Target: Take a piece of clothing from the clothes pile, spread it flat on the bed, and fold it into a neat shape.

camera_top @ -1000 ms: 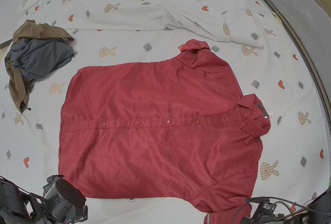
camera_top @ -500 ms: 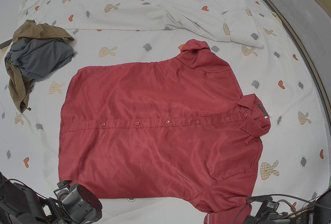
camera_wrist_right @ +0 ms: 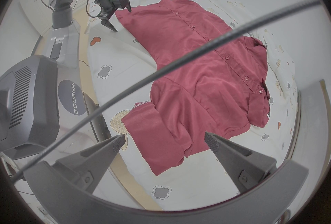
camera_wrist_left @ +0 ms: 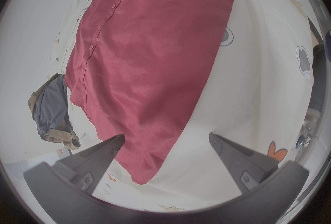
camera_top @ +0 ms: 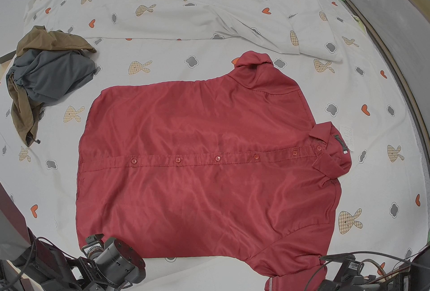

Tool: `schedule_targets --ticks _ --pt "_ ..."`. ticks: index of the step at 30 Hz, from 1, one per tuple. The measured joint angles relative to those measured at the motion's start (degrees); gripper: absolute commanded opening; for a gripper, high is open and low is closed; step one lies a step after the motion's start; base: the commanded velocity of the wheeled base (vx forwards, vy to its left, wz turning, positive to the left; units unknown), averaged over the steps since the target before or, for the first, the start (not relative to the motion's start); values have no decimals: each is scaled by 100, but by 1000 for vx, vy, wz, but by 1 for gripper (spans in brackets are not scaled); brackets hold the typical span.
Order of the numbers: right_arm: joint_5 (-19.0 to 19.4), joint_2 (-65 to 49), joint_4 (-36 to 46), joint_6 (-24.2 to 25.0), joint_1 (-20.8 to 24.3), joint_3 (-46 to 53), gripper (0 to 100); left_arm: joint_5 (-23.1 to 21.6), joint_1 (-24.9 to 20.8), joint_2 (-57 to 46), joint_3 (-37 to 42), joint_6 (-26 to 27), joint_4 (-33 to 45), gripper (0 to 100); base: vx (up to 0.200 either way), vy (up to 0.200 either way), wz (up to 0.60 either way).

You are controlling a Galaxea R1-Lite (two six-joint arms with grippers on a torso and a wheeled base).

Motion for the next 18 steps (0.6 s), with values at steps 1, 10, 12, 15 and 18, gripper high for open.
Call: schedule_targets --ticks 1,10,12,15,18 --pt "2 0 0 -2 0 0 100 0 28 -4 0 37 -2 100 0 0 0" --pt "123 0 0 0 13 -4 100 7 478 -67 -162 455 -49 100 0 0 0" --pt "143 0 -2 0 16 -11 100 10 555 -61 -223 578 -57 100 0 0 0" --pt "148 0 -5 0 18 -15 100 13 655 -9 -282 668 -115 100 0 0 0" --pt "150 0 -7 0 20 -15 100 18 770 99 -330 723 -396 100 0 0 0"
